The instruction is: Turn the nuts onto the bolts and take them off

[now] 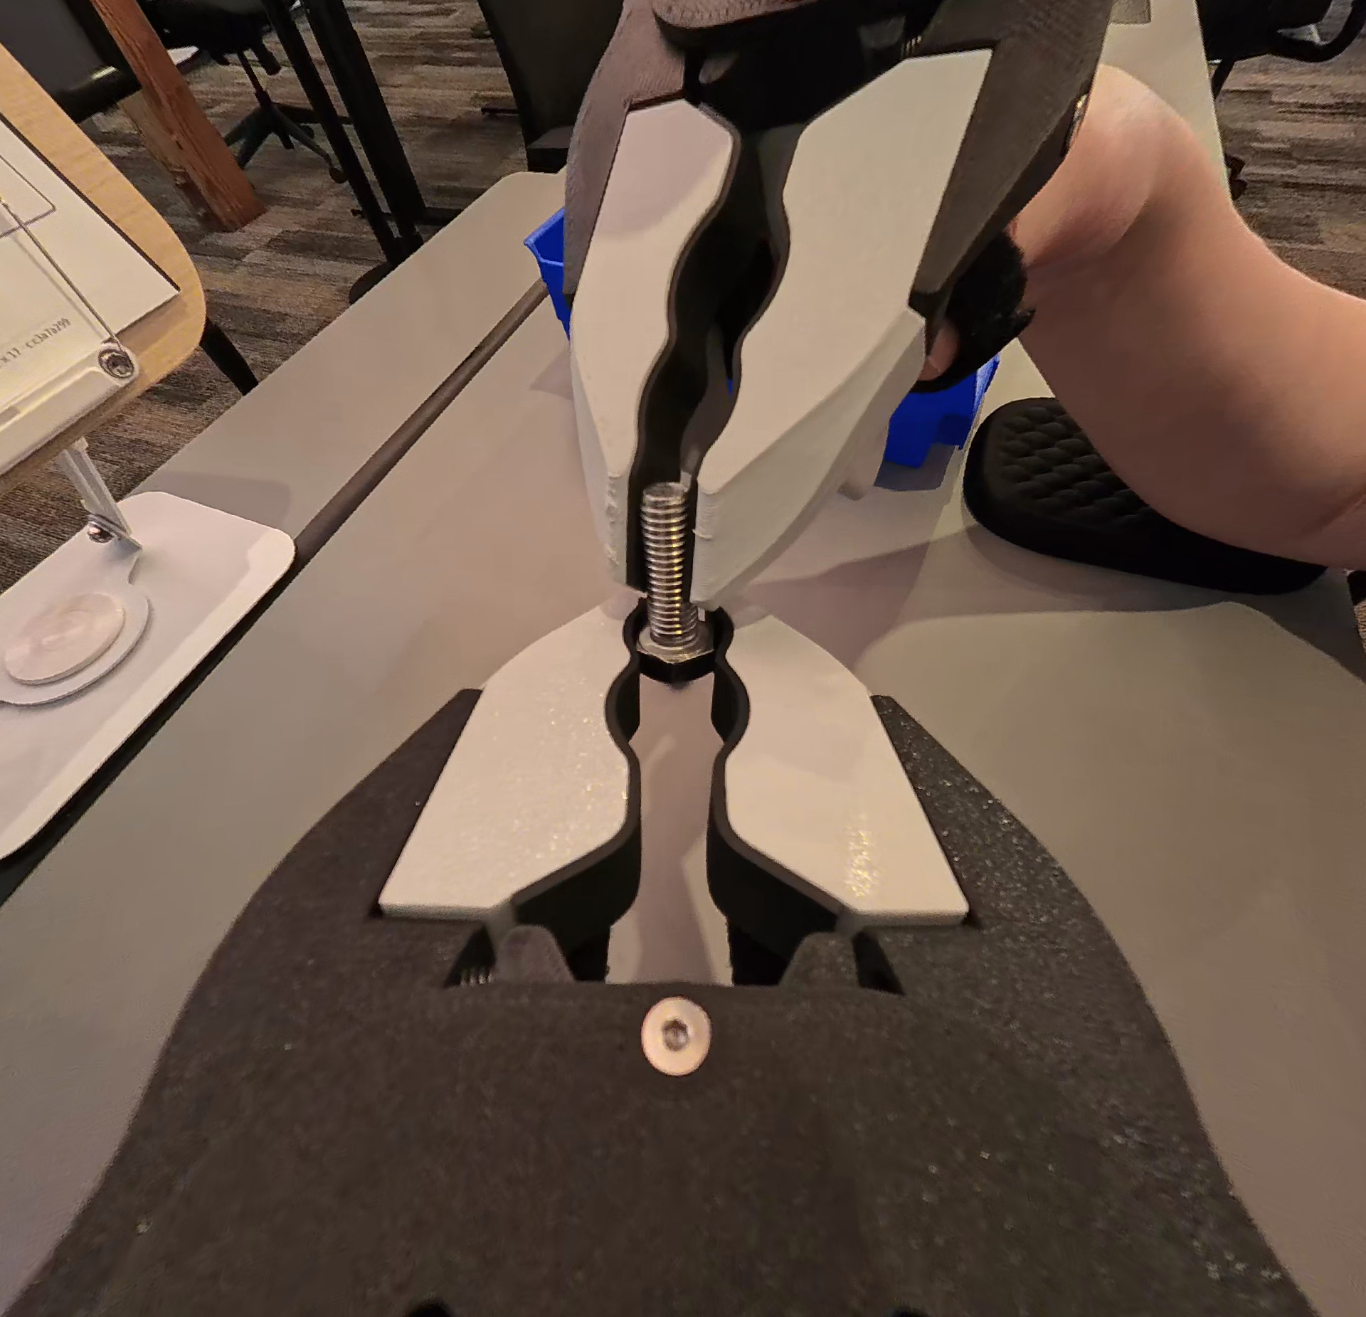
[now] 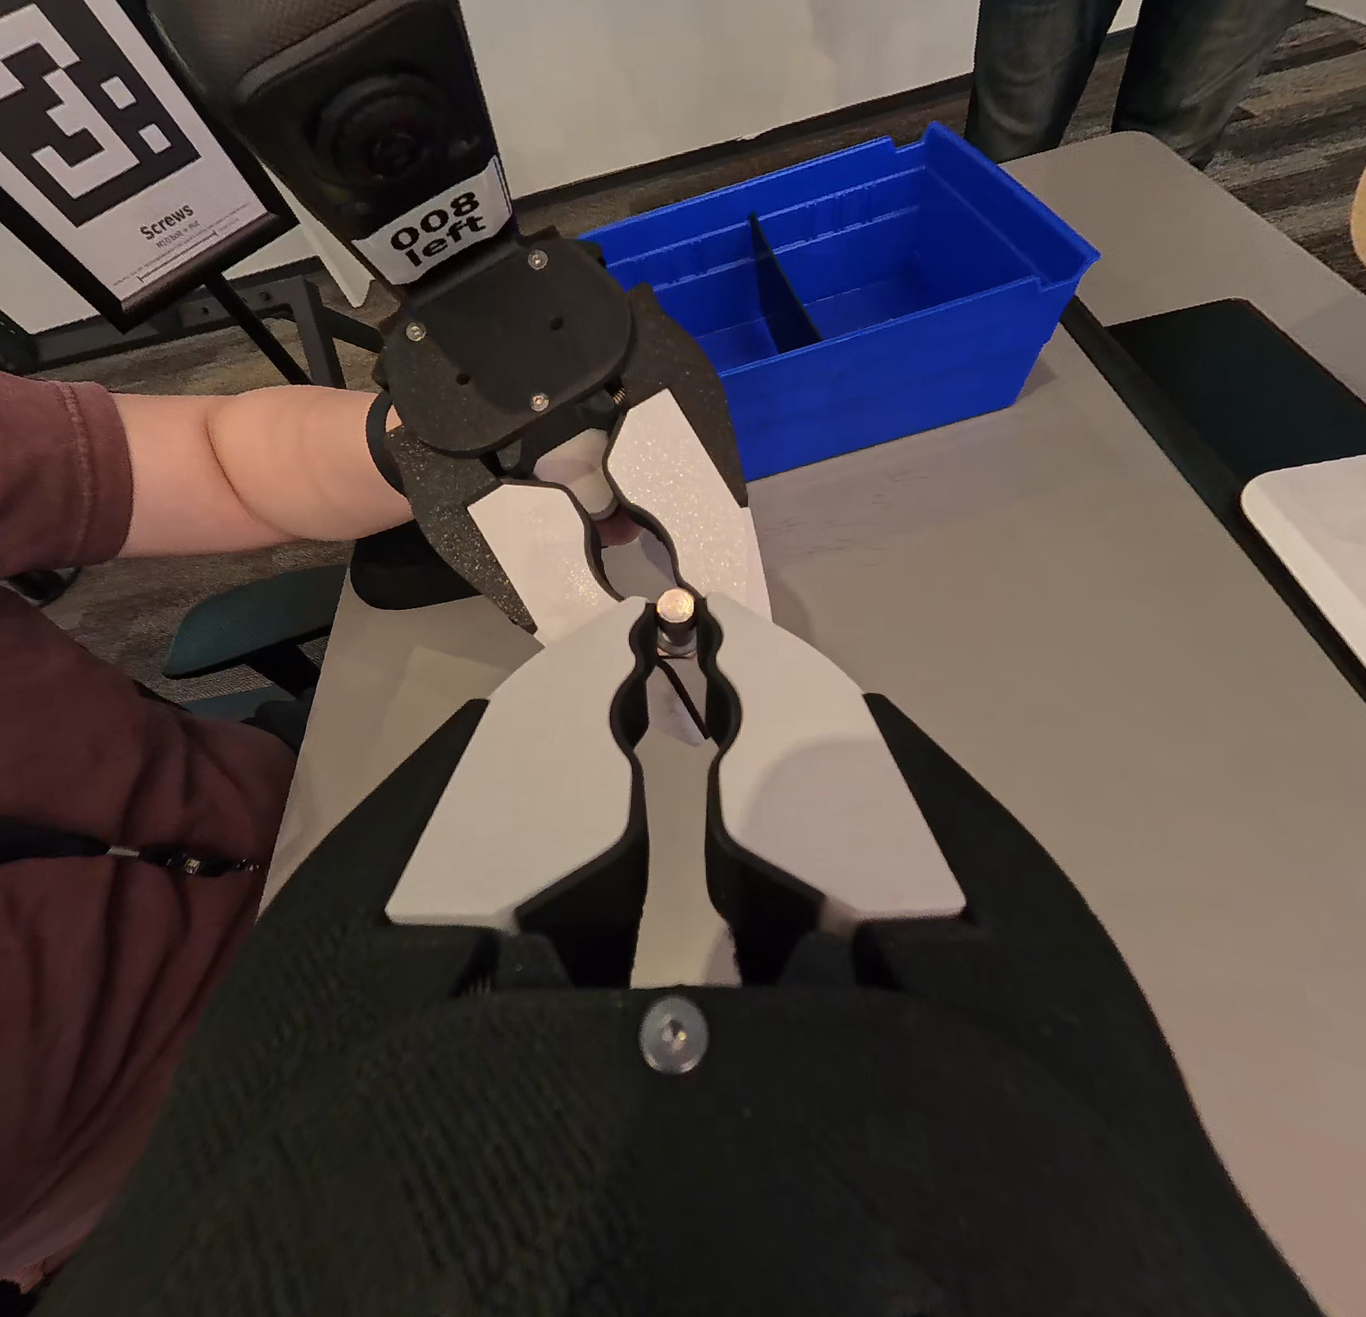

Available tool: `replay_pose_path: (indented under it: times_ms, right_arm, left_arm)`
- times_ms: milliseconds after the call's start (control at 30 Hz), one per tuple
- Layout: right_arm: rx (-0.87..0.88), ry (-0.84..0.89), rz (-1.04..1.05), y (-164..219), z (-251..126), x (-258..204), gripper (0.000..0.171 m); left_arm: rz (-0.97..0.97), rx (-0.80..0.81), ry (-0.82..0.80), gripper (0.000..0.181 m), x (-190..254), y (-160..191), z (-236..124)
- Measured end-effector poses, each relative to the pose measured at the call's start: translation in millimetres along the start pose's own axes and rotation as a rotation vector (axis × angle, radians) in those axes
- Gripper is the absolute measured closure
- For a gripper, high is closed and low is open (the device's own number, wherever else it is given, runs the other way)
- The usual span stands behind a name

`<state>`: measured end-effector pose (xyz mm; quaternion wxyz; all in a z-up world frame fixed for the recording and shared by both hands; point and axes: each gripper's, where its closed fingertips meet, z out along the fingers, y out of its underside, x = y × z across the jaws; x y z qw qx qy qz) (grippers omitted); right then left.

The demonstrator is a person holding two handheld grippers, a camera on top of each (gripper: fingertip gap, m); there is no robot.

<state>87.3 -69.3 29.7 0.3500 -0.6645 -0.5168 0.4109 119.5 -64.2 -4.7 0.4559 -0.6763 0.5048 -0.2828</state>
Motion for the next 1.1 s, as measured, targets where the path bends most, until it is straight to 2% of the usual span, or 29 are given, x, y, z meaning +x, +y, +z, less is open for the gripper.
replay_pose_path:
  times_ms: [300, 333, 467, 567, 633, 700, 767, 833, 1000, 1100]
  right_arm:
    - [-0.005, 0.003, 0.008, 1.5, 2.0, 1.6, 0.161]
    - [-0.007, 0.015, 0.009, 2.1, 2.6, 3.8, 0.161]
    - [-0.053, 0.18, 0.011, 12.4, -5.7, 37.7, 0.161]
    - [-0.133, 0.326, 0.101, 39.6, -17.6, 78.0, 0.161]
    - [-0.176, 0.362, 0.149, 57.6, -14.1, 94.1, 0.161]
    - [-0.204, 0.33, 0.157, 63.3, -6.3, 92.5, 0.161]
    - [-0.163, 0.281, 0.089, 49.1, -2.4, 81.7, 0.161]
    - [-0.166, 0.302, 0.061, 47.2, 0.5, 86.7, 0.161]
    - [-0.256, 0.249, 0.071, 79.3, 23.9, 93.3, 0.161]
    - [-0.266, 0.211, 0.069, 84.4, 34.5, 87.2, 0.161]
  left_arm:
    - [-0.002, -0.019, 0.002, 0.167, -0.7, 2.8, 0.8]
    - [-0.008, -0.021, 0.008, 0.165, -0.3, 3.4, 1.1]
    - [-0.076, -0.075, -0.024, 0.13, -12.7, 17.1, 0.2]
    - [-0.157, -0.139, -0.131, 0.119, -44.0, 44.7, -8.6]
    - [-0.209, -0.173, -0.22, 0.115, -64.6, 60.2, -17.1]
    - [-0.217, -0.166, -0.305, 0.115, -77.2, 62.3, -28.5]
    - [-0.196, -0.119, -0.348, 0.113, -79.5, 50.9, -39.5]
    - [-0.16, -0.085, -0.422, 0.113, -89.8, 47.7, -48.3]
    - [-0.152, -0.238, -0.415, 0.103, -95.3, 82.7, -40.6]
    - [-0.142, -0.229, -0.418, 0.102, -92.9, 80.6, -38.8]
